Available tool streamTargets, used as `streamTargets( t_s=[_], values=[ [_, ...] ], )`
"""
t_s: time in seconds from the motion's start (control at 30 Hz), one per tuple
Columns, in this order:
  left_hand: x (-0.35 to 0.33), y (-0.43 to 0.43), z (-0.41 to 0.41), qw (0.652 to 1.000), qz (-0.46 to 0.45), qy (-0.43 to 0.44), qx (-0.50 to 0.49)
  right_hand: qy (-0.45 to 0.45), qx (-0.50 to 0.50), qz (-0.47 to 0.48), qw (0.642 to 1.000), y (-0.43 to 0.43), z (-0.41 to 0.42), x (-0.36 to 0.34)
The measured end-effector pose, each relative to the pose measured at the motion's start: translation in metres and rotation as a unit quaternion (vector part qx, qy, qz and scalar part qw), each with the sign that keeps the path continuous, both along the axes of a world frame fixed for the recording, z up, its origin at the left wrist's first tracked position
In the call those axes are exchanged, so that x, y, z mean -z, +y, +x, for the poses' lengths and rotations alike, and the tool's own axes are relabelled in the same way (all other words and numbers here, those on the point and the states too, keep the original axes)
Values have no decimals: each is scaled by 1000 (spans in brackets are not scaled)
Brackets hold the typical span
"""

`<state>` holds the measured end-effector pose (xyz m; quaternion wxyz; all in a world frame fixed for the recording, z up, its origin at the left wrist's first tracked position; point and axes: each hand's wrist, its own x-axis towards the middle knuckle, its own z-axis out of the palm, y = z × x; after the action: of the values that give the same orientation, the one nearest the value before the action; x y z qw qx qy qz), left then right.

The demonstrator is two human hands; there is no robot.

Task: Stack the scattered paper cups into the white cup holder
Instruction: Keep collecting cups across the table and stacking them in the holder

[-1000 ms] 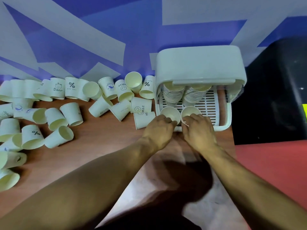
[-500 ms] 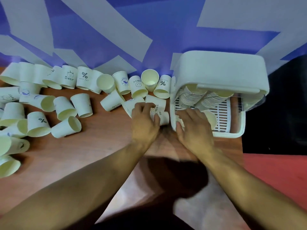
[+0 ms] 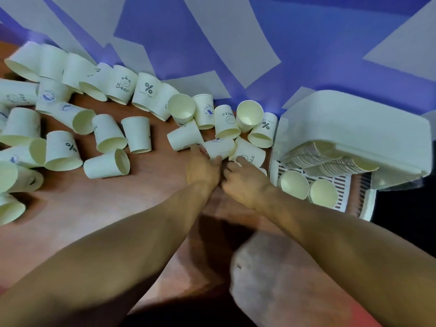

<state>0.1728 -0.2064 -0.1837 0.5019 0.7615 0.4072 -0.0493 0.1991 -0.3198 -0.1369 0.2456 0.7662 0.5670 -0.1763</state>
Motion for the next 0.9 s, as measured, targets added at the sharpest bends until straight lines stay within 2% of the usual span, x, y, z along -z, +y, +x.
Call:
streamTargets(
  t_s=[0.1,0.23,0.37,0.43,0.53,0.63,0.8,0.9],
  values=[
    [9,4,3,1000,11,13,16,-9,5,-43,999,-2,6,-1],
    [2,8,-1,995,59,-25,71,-15,16,-14,1000,-10,8,-7],
    [-14,12,-10,969,176,-105,136,-46,46,66,996,-24,4,-22],
    [-24,12,-13,951,218,-138,173,-64,87,138,985,-34,0,-33],
    [-47,5,-20,917,258,-186,241,-74,158,233,957,-54,-10,-55],
    [-76,-10,-27,862,338,-239,291,-72,236,329,912,-83,-23,-75],
    [-110,-54,-37,771,410,-310,375,-99,343,410,839,-140,-48,-89],
    [-115,-84,-40,739,402,-319,437,-123,383,427,810,-175,-57,-89]
  ],
)
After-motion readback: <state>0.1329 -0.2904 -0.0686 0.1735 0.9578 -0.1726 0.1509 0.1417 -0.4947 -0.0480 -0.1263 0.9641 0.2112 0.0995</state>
